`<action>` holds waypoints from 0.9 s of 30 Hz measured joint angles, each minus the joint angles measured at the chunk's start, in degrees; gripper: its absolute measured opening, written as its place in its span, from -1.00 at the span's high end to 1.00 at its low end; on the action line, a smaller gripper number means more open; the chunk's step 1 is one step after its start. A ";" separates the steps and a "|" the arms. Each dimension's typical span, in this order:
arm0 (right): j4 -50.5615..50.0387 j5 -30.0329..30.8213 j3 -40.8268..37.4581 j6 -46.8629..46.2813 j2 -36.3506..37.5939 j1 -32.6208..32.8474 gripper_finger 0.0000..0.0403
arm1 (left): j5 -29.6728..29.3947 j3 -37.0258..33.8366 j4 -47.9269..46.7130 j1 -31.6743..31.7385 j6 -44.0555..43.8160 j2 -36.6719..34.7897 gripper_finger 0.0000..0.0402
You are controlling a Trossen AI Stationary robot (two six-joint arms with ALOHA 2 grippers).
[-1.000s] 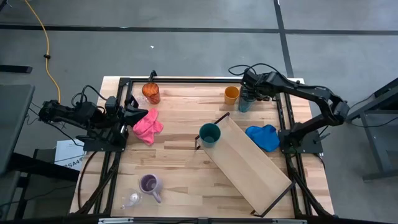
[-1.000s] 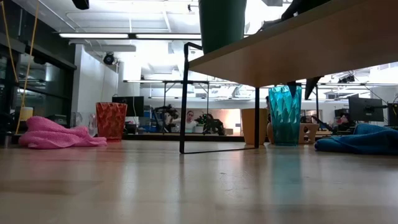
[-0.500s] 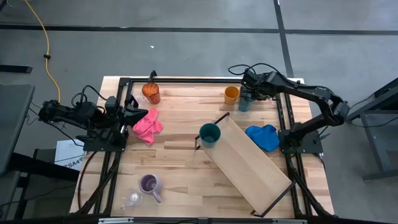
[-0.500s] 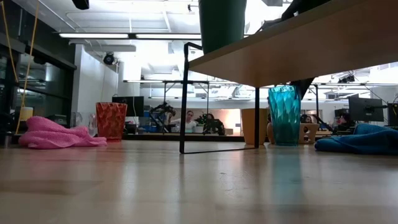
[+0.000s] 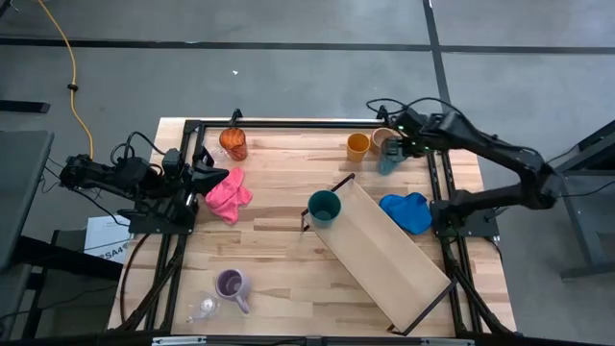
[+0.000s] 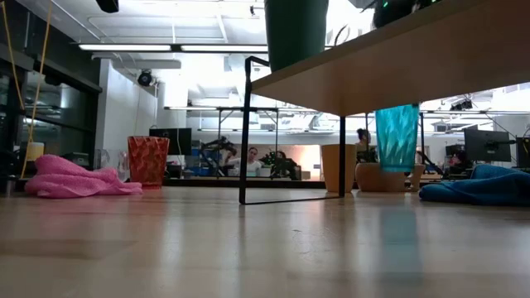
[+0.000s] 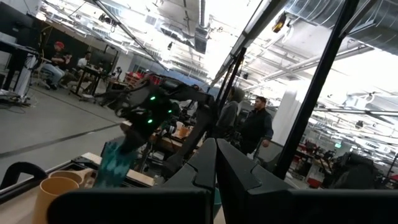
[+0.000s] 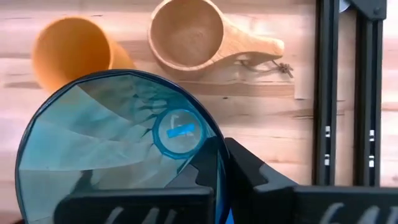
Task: Stack small to large cups/mugs on shelf
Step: Put the blue cup on the shelf
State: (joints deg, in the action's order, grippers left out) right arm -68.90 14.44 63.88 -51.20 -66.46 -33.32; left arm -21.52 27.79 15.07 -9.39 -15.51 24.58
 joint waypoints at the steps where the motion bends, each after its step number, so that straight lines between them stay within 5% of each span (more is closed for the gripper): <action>1: -0.26 0.01 0.01 0.55 1.53 0.37 1.00 | 0.00 0.00 0.00 0.00 0.00 0.00 1.00; 8: 1.89 0.13 1.93 2.57 10.96 3.53 1.00 | 0.00 0.00 0.21 0.00 -0.02 0.00 1.00; 16: 23.05 -0.05 1.67 12.01 17.32 9.30 1.00 | 0.02 0.04 2.67 0.00 -0.47 -0.02 1.00; 27: 42.22 -11.95 1.66 28.18 21.05 17.31 1.00 | 0.02 0.04 2.91 0.00 -1.33 0.00 1.00</action>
State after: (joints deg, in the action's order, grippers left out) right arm -26.68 2.49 65.54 -23.03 -45.41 -16.01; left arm -21.50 27.83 17.98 -9.39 -16.84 24.58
